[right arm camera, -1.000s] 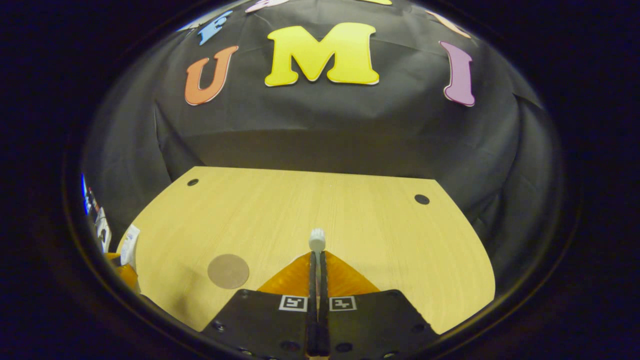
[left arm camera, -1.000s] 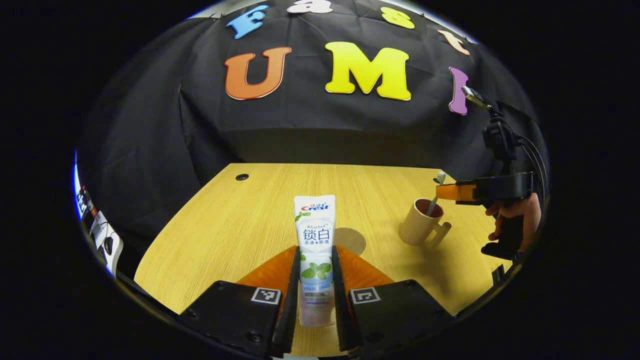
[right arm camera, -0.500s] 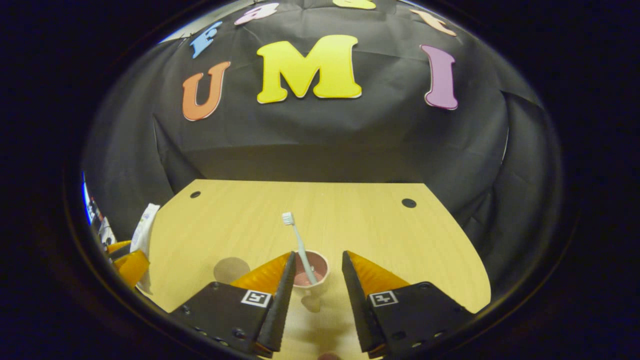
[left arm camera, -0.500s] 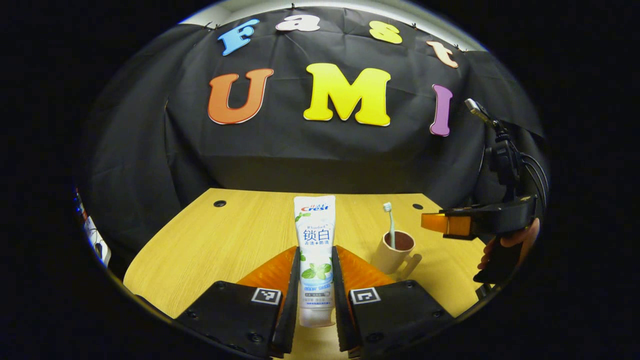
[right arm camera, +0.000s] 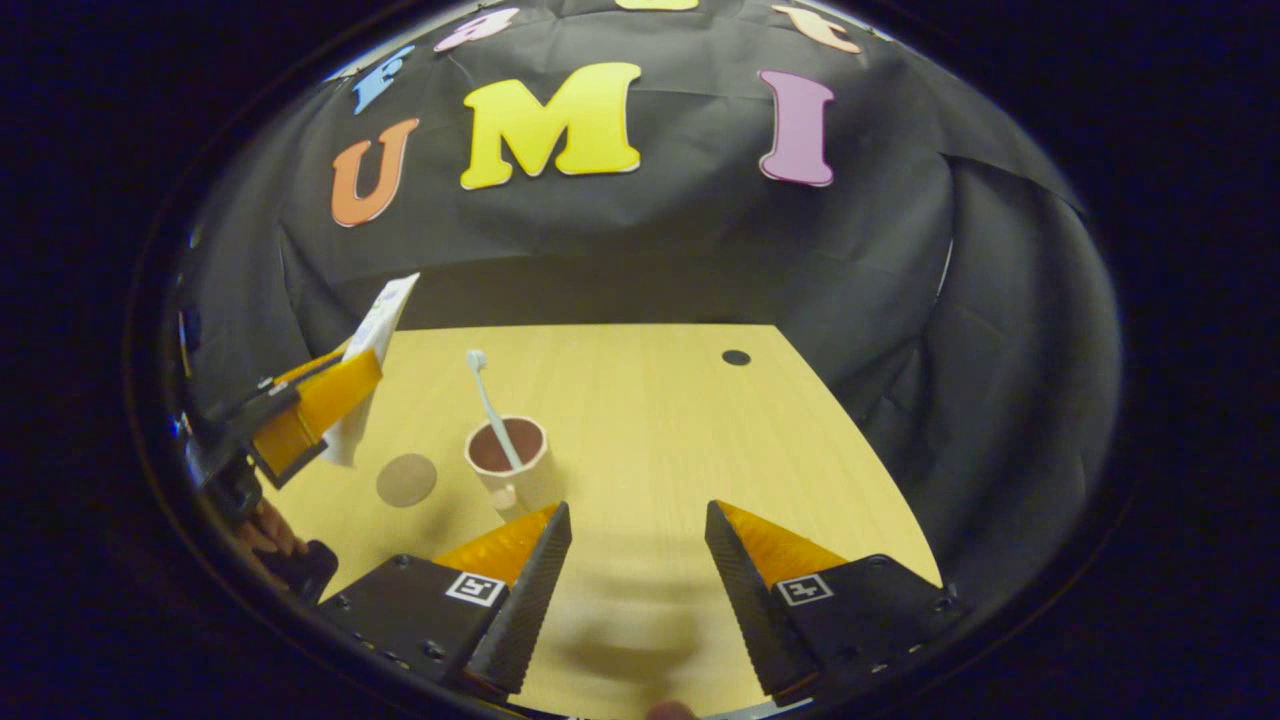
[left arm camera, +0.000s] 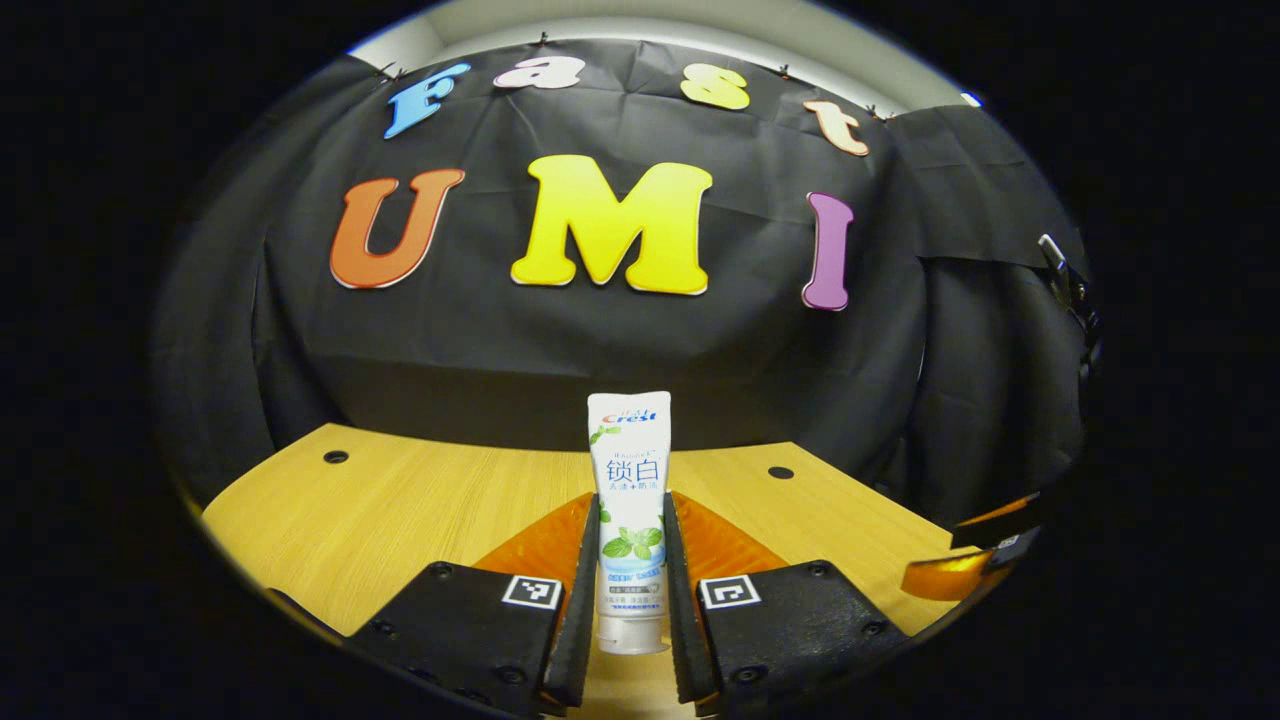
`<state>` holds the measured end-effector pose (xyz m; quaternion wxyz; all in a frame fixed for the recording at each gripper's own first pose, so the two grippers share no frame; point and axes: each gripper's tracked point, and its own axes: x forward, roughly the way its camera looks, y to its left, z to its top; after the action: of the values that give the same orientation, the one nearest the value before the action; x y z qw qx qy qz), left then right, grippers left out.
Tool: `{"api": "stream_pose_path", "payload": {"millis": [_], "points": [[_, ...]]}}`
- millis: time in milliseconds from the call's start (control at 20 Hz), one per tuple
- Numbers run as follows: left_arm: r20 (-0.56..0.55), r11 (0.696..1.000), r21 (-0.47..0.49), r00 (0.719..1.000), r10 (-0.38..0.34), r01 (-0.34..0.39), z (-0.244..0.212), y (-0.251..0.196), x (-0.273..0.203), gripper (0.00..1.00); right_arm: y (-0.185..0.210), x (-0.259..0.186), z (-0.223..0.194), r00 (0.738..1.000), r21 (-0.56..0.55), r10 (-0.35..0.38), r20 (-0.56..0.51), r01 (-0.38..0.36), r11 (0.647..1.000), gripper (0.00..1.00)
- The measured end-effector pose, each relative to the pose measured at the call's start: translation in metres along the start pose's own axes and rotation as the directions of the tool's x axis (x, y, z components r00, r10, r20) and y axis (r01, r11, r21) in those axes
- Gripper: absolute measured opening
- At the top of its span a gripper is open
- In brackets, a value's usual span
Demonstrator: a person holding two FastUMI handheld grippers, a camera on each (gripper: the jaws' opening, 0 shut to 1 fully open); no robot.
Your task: Put the toothbrush and toothpaste on the desktop into the cup, then pick up the cup and place it on the coaster on the desktop.
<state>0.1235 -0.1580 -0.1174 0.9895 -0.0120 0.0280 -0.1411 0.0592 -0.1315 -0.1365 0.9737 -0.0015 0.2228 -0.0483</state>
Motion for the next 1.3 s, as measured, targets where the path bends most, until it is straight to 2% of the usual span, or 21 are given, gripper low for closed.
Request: {"api": "stream_pose_path", "payload": {"millis": [250,500,750,1050,1100,1150,1200,1300], "points": [[0.12,0.998,0.065,0.993,-0.013,0.005,-0.018,-0.029,0.037,0.36,-0.044,-0.001,-0.066,0.99,-0.023,-0.045,-0.133,0.042,0.999,0.83],[0.155,1.0,0.024,0.988,0.016,-0.02,-0.036,-0.036,0.054,0.36,-0.059,-0.001,-0.103,0.974,-0.013,-0.053,-0.222,0.051,0.999,0.86],[0.2,0.999,0.031,0.98,0.025,-0.032,-0.04,-0.039,0.072,0.36,-0.051,0.001,-0.104,0.972,0.001,-0.024,-0.233,0.025,1.0,0.85],[0.191,0.997,0.065,0.981,0.017,-0.03,-0.062,-0.047,0.071,0.36,-0.051,0.003,-0.095,0.977,0.002,-0.019,-0.214,0.02,1.0,0.86],[0.183,0.998,0.059,0.983,0.019,-0.031,-0.065,-0.048,0.069,0.36,-0.051,0.004,-0.093,0.978,0.006,-0.023,-0.209,0.025,1.0,0.87],[0.174,0.998,0.055,0.984,0.026,-0.036,-0.068,-0.047,0.067,0.36,-0.05,0.006,-0.092,0.978,0.006,-0.021,-0.207,0.022,1.0,0.95],[0.169,0.998,0.051,0.985,0.035,-0.044,-0.069,-0.046,0.064,0.37,-0.05,0.006,-0.087,0.98,0.005,-0.021,-0.2,0.022,1.0,0.99],[0.126,0.998,0.04,0.991,0.04,-0.046,-0.078,-0.045,0.06,0.4,-0.047,0.007,-0.078,0.984,0.009,-0.017,-0.177,0.019,1.0,0.98]]}}
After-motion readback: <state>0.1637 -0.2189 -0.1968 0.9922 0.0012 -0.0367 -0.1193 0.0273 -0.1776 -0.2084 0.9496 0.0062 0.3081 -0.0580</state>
